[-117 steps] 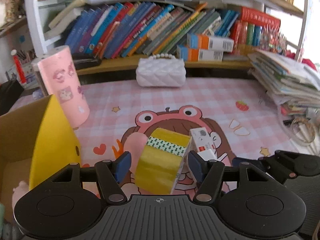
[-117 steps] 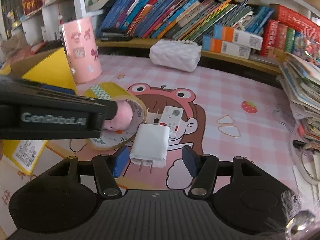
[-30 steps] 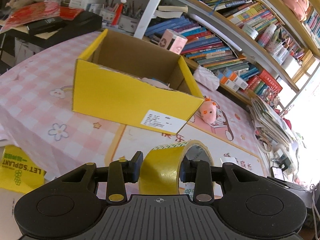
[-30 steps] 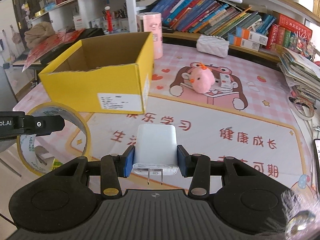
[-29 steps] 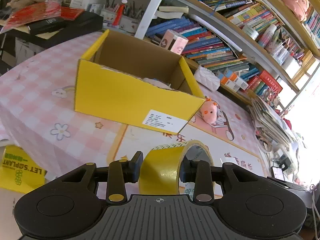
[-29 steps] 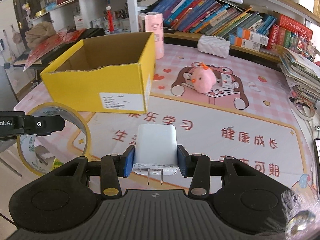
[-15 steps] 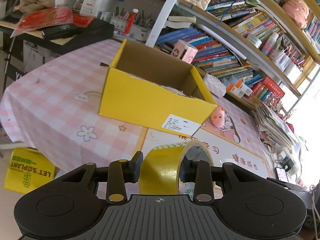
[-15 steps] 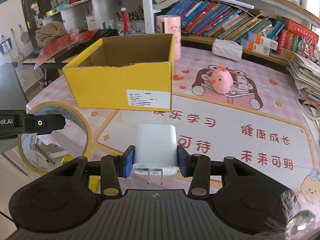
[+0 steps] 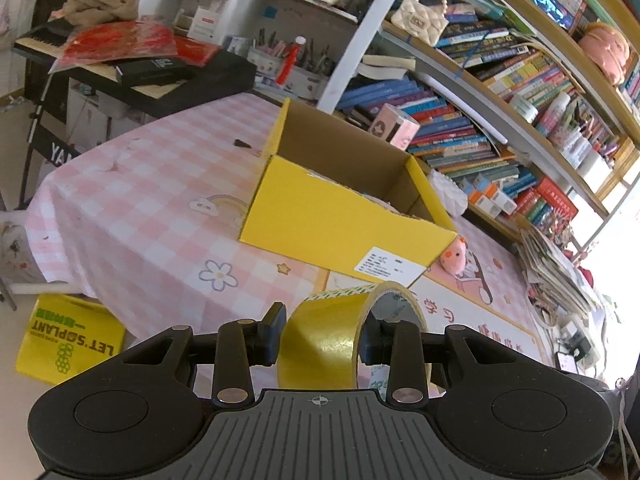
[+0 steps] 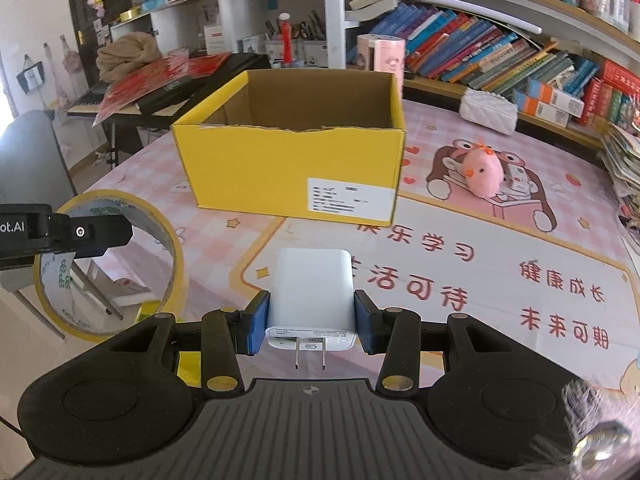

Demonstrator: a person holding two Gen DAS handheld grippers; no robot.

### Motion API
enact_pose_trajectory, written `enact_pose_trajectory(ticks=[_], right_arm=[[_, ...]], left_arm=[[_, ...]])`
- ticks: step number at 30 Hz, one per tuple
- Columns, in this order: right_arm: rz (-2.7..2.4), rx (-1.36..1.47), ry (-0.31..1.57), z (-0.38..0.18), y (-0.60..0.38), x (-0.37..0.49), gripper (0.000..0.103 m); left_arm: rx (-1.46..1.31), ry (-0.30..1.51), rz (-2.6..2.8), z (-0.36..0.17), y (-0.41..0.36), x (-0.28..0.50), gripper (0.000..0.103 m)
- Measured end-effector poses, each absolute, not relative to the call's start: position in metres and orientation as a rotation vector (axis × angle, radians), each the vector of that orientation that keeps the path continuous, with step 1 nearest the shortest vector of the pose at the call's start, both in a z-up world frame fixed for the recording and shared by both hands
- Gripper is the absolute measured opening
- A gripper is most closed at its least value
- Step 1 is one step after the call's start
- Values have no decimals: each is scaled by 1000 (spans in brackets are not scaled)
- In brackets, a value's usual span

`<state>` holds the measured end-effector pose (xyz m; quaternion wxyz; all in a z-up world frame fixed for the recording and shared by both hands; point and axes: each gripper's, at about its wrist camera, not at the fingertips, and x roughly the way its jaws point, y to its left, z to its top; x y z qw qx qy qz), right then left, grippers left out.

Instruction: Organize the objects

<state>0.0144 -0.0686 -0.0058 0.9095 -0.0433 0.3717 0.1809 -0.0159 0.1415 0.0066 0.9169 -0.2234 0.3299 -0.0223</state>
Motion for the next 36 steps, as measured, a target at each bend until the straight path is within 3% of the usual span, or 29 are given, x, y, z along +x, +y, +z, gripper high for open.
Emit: enact_pose_trajectory(ticks=[14, 25, 36], right_arm=[[373, -113, 721, 7, -66, 40, 41], [401, -87, 574, 48, -62, 108, 41], [441, -124, 565, 46, -61, 183, 41]], left_arm=[[-468, 623, -39, 24, 148, 14, 34], [-458, 525, -25, 57, 147, 80, 34], [-432, 496, 41, 62, 142, 151, 34]])
